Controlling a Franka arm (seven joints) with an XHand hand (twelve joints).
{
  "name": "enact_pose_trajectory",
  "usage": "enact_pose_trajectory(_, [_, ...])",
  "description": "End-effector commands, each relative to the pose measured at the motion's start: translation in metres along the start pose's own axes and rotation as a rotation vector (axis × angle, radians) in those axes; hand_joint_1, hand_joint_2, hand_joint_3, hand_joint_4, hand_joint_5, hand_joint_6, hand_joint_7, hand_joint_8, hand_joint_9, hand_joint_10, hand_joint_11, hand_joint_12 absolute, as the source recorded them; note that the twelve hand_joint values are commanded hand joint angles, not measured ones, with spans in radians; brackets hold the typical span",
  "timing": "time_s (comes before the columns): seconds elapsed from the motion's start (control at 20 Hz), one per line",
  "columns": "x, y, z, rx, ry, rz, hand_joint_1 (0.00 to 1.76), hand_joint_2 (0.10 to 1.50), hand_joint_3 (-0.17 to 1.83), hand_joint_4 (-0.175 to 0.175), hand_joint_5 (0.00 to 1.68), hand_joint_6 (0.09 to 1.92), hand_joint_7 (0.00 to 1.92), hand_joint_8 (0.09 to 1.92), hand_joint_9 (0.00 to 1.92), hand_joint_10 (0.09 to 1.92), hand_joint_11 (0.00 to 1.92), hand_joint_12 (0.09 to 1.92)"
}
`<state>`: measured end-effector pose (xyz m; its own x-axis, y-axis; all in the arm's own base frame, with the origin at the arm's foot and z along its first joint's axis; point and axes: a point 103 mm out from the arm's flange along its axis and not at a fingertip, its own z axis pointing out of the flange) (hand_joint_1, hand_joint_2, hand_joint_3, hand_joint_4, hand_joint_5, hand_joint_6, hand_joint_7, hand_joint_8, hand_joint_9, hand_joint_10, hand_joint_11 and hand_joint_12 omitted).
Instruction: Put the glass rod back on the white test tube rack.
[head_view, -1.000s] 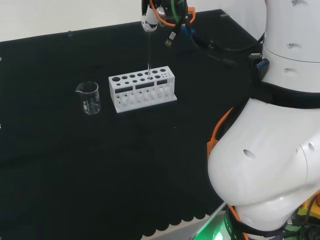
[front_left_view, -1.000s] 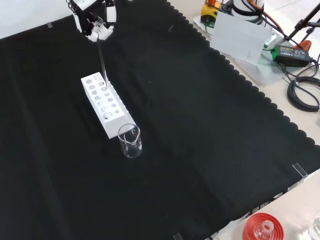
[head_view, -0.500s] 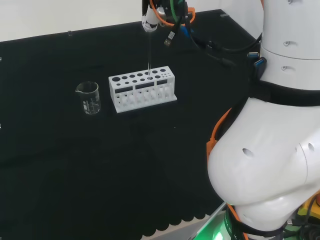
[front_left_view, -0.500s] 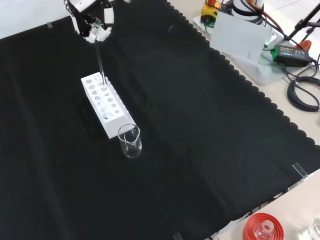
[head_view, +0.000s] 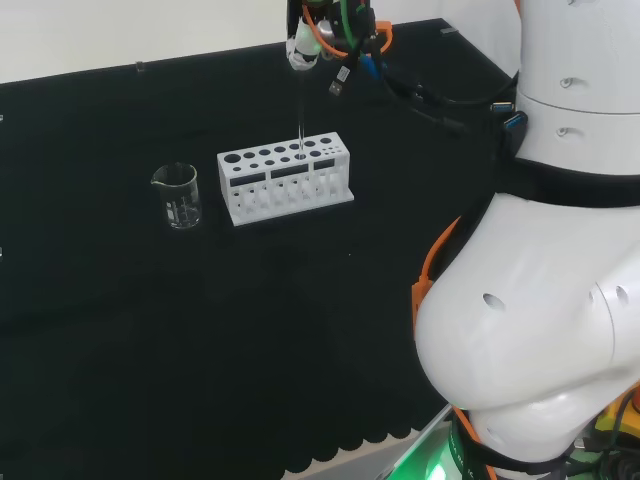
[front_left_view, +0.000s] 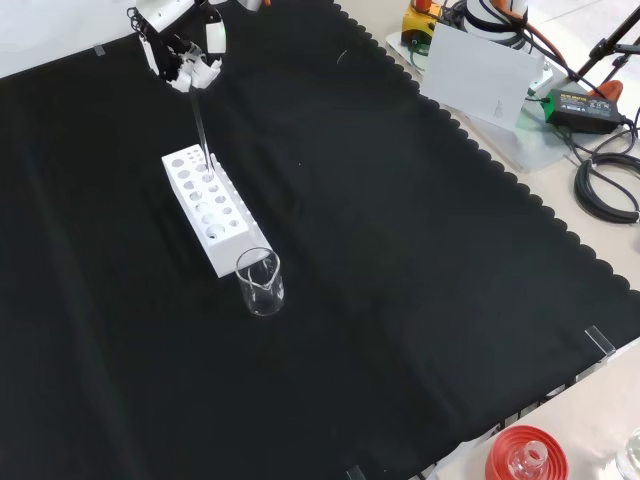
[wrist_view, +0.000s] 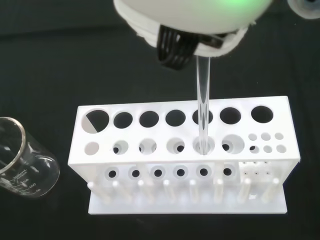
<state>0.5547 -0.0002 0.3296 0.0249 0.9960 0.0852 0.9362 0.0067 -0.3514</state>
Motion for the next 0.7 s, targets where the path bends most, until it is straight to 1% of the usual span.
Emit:
enact_pose_trajectory(0.05, [0.004, 0.008, 0.012, 0.021, -0.008, -0.004, 1.33, 0.63, 0.69, -0.175, 1.2, 0.59, 1.43, 0.61, 1.83, 0.16, 1.59, 0.58])
enact_pose_trajectory(0.3, [0.009, 0.017, 0.027, 0.041, -0.014, -0.015, 1.33, 0.63, 0.69, -0.175, 1.2, 0.59, 1.43, 0.61, 1.83, 0.16, 1.59, 0.58])
enact_pose_trajectory(0.7, [0.009, 0.03, 0.045, 0.066, -0.023, -0.018, 1.33, 0.63, 0.69, -0.175, 1.2, 0.59, 1.43, 0.61, 1.83, 0.16, 1.59, 0.58])
